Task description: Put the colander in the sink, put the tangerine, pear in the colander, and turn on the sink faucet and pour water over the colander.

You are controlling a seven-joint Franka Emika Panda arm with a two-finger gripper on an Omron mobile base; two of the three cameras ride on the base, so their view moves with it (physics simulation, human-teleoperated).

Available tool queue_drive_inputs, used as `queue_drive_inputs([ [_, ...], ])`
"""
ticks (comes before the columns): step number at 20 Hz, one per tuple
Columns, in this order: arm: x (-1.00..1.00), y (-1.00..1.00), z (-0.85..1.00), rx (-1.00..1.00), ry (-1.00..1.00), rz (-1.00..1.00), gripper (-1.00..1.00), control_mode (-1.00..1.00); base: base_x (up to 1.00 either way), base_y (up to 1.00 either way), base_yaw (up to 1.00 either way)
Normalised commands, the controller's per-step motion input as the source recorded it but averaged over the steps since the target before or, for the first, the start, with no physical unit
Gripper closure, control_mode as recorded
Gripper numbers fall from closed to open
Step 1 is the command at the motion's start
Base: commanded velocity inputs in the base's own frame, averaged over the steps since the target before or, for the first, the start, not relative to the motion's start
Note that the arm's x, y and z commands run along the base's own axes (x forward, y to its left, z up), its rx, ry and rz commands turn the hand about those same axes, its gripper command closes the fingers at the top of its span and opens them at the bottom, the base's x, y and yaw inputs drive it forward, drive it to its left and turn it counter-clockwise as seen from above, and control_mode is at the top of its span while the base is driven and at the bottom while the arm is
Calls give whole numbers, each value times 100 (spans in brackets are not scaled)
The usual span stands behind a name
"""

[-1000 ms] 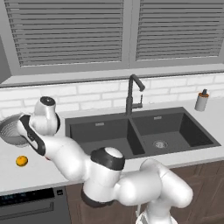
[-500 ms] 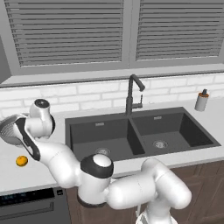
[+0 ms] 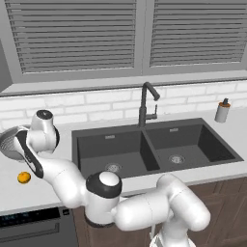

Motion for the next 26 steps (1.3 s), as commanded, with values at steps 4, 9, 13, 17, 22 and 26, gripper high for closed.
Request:
queue_drive_inputs([
  [4, 0, 0, -28, 0, 0, 0, 100, -100, 0, 0, 0],
  [9, 0, 0, -22, 0, 1, -9, 100, -100, 0, 0, 0],
  [13, -4, -7, -3, 6, 0, -37, 100, -100, 0, 0, 0],
  [17, -17, -24, 0, 12, 0, -55, 100, -100, 0, 0, 0],
  [22, -22, -38, 17, 18, 0, -56, 100, -100, 0, 0, 0],
  [26, -44, -62, 53, 26, -3, -49, 100, -100, 0, 0, 0],
])
